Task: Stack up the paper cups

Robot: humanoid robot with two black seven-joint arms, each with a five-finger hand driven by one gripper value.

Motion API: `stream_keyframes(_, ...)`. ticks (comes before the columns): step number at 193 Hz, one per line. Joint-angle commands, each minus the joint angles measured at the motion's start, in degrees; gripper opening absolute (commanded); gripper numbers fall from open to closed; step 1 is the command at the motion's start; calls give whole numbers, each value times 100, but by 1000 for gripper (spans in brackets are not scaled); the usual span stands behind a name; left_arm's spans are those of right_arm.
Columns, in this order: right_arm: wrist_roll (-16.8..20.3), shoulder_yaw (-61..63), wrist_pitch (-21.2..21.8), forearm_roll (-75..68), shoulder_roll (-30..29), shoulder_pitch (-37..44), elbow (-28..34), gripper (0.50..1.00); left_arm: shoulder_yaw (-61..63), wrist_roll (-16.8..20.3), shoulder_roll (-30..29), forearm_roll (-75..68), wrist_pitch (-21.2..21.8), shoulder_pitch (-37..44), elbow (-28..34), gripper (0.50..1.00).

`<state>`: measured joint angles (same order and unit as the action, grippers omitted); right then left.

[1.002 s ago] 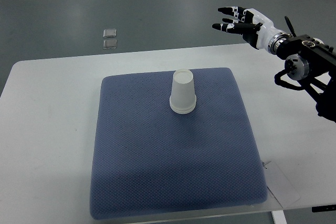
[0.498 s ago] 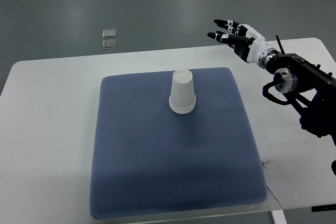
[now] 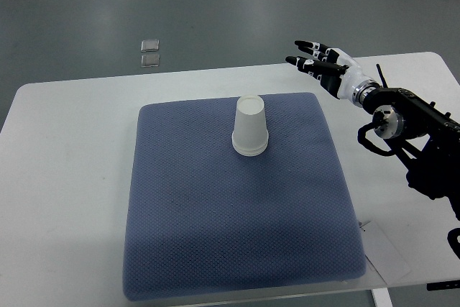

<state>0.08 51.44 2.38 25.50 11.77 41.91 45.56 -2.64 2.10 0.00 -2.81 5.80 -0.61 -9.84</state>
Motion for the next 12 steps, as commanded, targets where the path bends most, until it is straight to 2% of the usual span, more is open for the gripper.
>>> stream_keyframes(1, 0, 94, 237, -1, -96, -51, -170, 911, 0, 1, 0, 0, 0, 0, 0, 1000)
stream_keyframes(12, 0, 129, 360, -1, -123, -78, -258, 911, 0, 1, 0, 0, 0, 0, 0, 1000)
